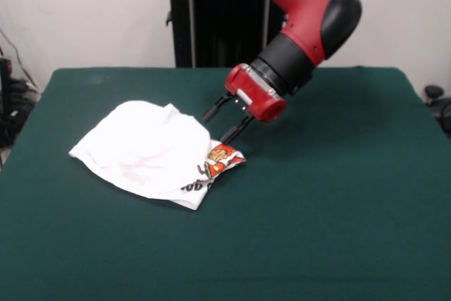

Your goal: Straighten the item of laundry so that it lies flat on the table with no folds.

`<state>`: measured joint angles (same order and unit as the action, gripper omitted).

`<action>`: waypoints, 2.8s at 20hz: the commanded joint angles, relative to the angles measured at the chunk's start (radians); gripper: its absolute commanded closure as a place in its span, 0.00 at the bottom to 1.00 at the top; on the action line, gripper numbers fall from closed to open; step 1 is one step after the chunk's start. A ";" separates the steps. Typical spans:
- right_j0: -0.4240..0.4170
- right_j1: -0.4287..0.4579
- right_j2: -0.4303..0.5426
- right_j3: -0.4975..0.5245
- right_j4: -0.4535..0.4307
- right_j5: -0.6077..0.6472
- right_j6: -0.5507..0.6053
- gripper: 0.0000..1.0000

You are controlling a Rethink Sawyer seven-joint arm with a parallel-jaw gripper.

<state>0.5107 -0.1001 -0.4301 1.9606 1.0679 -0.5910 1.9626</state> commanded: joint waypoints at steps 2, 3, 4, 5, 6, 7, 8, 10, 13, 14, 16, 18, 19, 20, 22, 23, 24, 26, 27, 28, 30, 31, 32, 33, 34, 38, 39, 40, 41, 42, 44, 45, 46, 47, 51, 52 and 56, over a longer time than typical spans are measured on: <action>-0.062 -0.030 0.073 -0.039 -0.166 -0.117 0.414 0.00; -0.072 -0.042 0.075 -0.042 -0.207 -0.142 0.434 0.00; -0.074 -0.050 0.077 -0.041 -0.212 -0.146 0.427 0.00; -0.074 -0.058 0.081 -0.040 -0.215 -0.153 0.431 0.00; -0.070 -0.072 0.083 -0.035 -0.207 -0.147 0.417 0.00; -0.065 -0.083 0.084 -0.030 -0.205 -0.146 0.410 0.00; -0.056 -0.097 0.082 -0.023 -0.189 -0.136 0.392 0.00; -0.052 -0.104 0.084 -0.025 -0.188 -0.141 0.389 0.00; -0.062 -0.099 0.089 -0.041 -0.206 -0.146 0.391 0.00; -0.060 -0.100 0.089 -0.042 -0.200 -0.141 0.383 0.00; -0.057 -0.098 0.090 -0.041 -0.181 -0.132 0.364 0.00; -0.060 -0.090 0.094 -0.043 -0.178 -0.133 0.358 0.00; -0.060 -0.080 0.094 -0.047 -0.171 -0.141 0.357 0.00; -0.060 -0.070 0.094 -0.051 -0.164 -0.149 0.356 0.00; -0.061 -0.046 0.096 -0.062 -0.154 -0.177 0.365 0.00; -0.062 -0.036 0.097 -0.066 -0.152 -0.184 0.365 0.00; -0.061 -0.030 0.095 -0.067 -0.145 -0.188 0.357 0.00; -0.069 -0.015 0.096 -0.075 -0.153 -0.189 0.346 0.00; -0.077 -0.008 0.098 -0.081 -0.166 -0.184 0.341 0.00; -0.087 -0.001 0.098 -0.086 -0.182 -0.181 0.338 0.00; -0.103 0.017 0.109 -0.102 -0.205 -0.169 0.329 0.00; -0.113 0.024 0.117 -0.111 -0.224 -0.168 0.337 0.00; -0.118 0.036 0.122 -0.121 -0.228 -0.167 0.336 0.00; -0.118 0.049 0.128 -0.129 -0.226 -0.172 0.336 0.00; -0.122 0.061 0.134 -0.139 -0.236 -0.179 0.343 0.00; -0.118 0.103 0.149 -0.162 -0.220 -0.218 0.367 0.00; -0.120 0.109 0.149 -0.166 -0.222 -0.224 0.370 0.00; -0.124 0.116 0.151 -0.171 -0.229 -0.229 0.376 0.00; -0.134 0.118 0.155 -0.176 -0.253 -0.228 0.385 0.00; -0.133 0.118 0.152 -0.175 -0.255 -0.232 0.387 0.00; -0.129 0.112 0.149 -0.167 -0.248 -0.230 0.387 0.00; -0.125 0.105 0.146 -0.160 -0.241 -0.228 0.383 0.00; -0.120 0.105 0.145 -0.156 -0.231 -0.230 0.380 0.00; -0.117 0.095 0.144 -0.149 -0.229 -0.222 0.375 0.00; -0.152 0.018 0.140 -0.105 -0.344 -0.135 0.349 0.00; -0.171 0.002 0.146 -0.100 -0.386 -0.116 0.349 0.00; -0.207 -0.039 0.168 -0.080 -0.445 -0.073 0.350 0.00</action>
<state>0.3394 -0.0755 -0.4208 1.9054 0.7000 -0.8011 2.1010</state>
